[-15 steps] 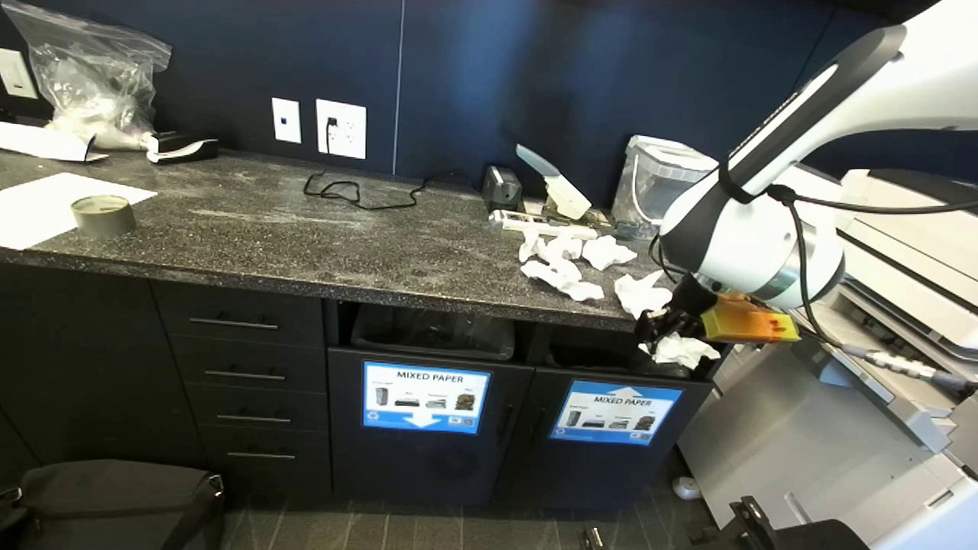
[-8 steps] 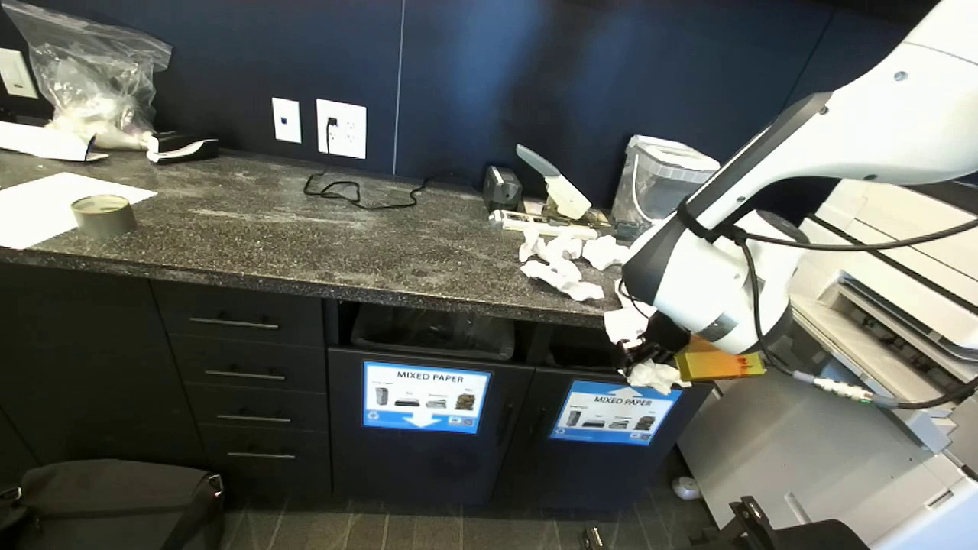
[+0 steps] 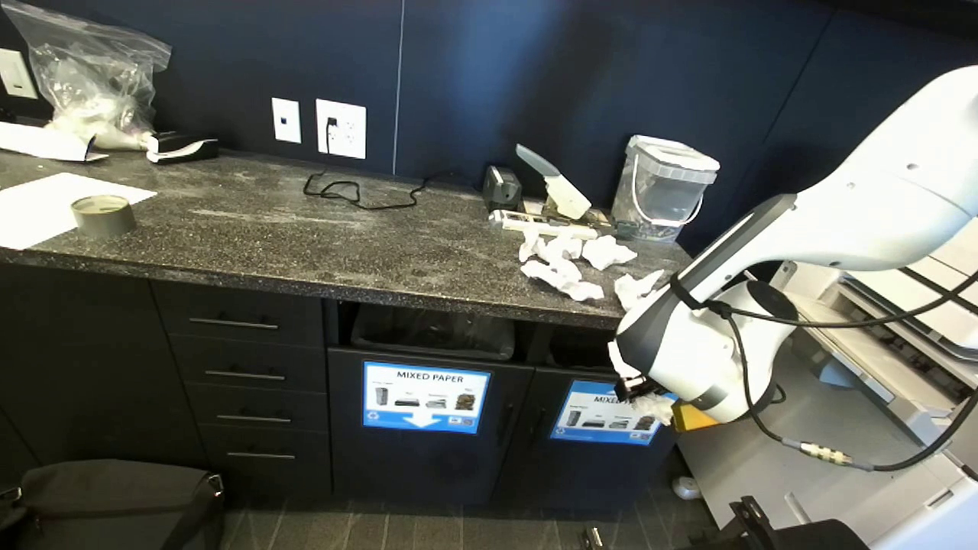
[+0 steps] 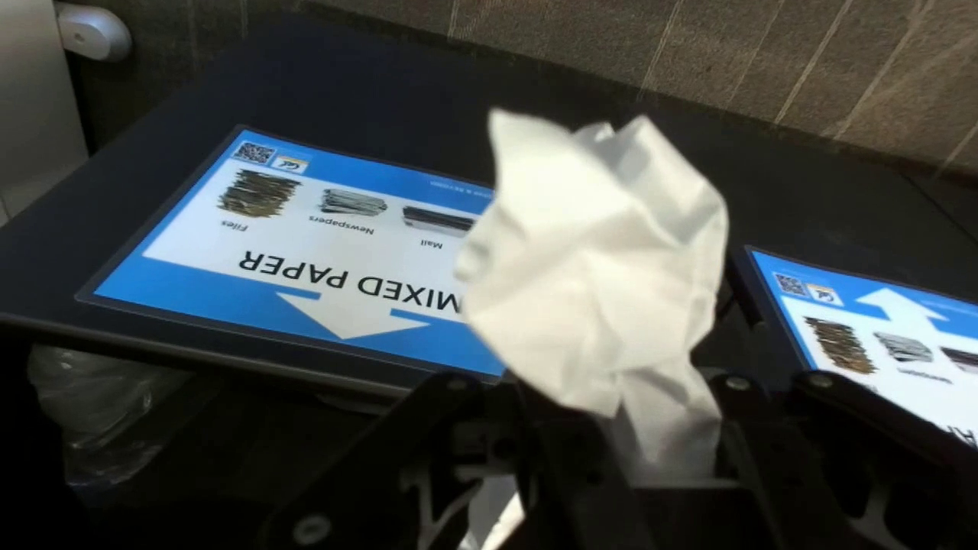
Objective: Put the tissues inside the rubbish.
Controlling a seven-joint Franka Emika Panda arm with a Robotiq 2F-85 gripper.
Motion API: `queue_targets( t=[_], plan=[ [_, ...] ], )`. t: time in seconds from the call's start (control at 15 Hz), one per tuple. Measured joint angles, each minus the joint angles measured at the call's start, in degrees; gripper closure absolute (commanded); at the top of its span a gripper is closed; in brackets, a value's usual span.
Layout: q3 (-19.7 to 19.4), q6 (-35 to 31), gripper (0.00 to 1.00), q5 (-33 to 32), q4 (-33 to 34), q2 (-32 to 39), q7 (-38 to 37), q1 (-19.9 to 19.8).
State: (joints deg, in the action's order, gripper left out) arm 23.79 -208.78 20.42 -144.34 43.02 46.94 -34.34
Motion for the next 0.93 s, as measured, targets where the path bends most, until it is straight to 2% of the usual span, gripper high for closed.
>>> queue_targets(
  t=[0.2,0.4,0.47,0.73,0.93],
  plan=[
    [-0.3,-4.0,0.87,-4.8,4.9,6.7,-0.1,-2.0],
    [-0.3,-4.8,0.87,-9.0,11.4,12.6,-0.2,-3.5],
    [-1.6,-4.8,0.87,-12.9,13.5,14.1,-2.7,-3.1],
    [-10.5,-5.9,0.87,-29.8,21.1,17.8,-20.6,1.8],
    [-15.2,-8.4,0.87,-34.9,25.5,19.6,-29.6,5.0]
  ],
)
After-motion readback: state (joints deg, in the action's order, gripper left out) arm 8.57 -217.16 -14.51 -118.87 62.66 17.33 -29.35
